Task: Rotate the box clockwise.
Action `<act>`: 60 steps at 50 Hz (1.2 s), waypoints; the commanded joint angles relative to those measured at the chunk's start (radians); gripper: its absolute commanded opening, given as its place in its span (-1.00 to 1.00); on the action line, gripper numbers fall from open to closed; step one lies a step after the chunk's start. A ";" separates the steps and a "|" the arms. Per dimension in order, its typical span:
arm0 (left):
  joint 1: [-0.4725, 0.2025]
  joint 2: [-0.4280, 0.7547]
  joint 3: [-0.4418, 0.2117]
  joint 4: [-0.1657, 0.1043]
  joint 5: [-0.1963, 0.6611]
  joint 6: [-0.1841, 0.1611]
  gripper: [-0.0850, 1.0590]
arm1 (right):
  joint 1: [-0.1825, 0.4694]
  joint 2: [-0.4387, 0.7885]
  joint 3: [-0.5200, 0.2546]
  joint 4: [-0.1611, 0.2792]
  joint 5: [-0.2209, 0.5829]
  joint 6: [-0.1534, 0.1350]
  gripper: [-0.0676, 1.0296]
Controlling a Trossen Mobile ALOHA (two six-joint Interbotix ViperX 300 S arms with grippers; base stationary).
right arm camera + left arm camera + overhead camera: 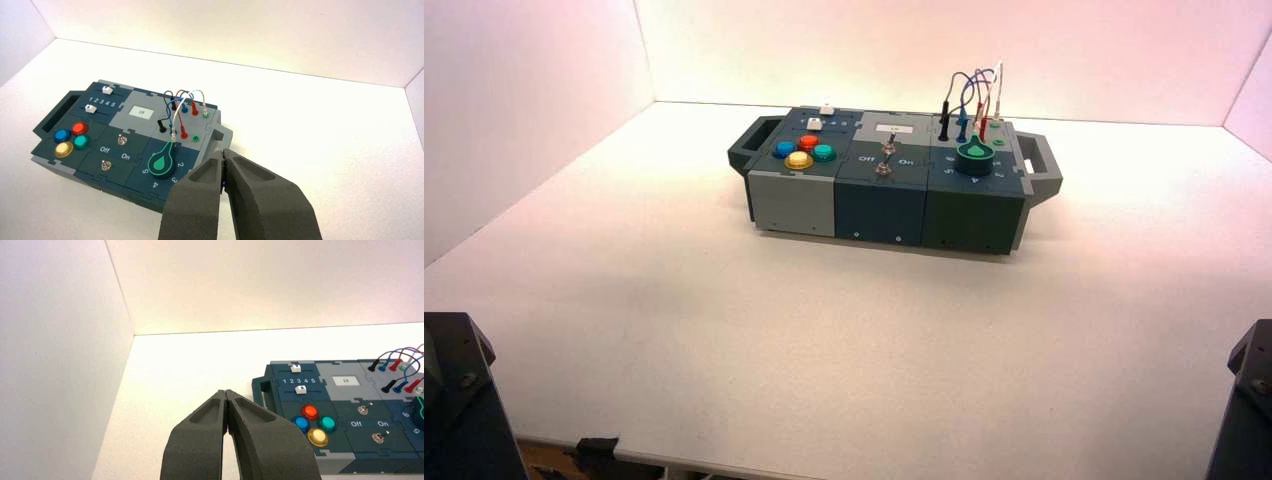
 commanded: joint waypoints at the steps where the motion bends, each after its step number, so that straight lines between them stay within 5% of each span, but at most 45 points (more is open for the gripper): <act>1: 0.006 0.003 -0.012 0.000 -0.005 -0.002 -0.91 | -0.003 0.008 -0.017 0.000 -0.011 -0.005 -0.92; 22: 0.006 0.028 -0.012 0.003 -0.012 0.005 -0.91 | 0.018 0.009 -0.015 0.011 -0.009 -0.005 -0.92; 36: -0.009 0.181 -0.072 -0.012 -0.018 -0.008 -0.91 | 0.038 0.075 -0.057 0.025 0.006 -0.006 -0.92; 50: -0.190 0.402 -0.195 -0.023 0.014 -0.009 -0.91 | 0.038 0.285 -0.155 0.023 0.006 -0.026 -0.92; 60: -0.396 0.531 -0.259 -0.025 0.158 -0.009 -0.91 | 0.037 0.486 -0.281 0.009 -0.011 -0.029 -0.92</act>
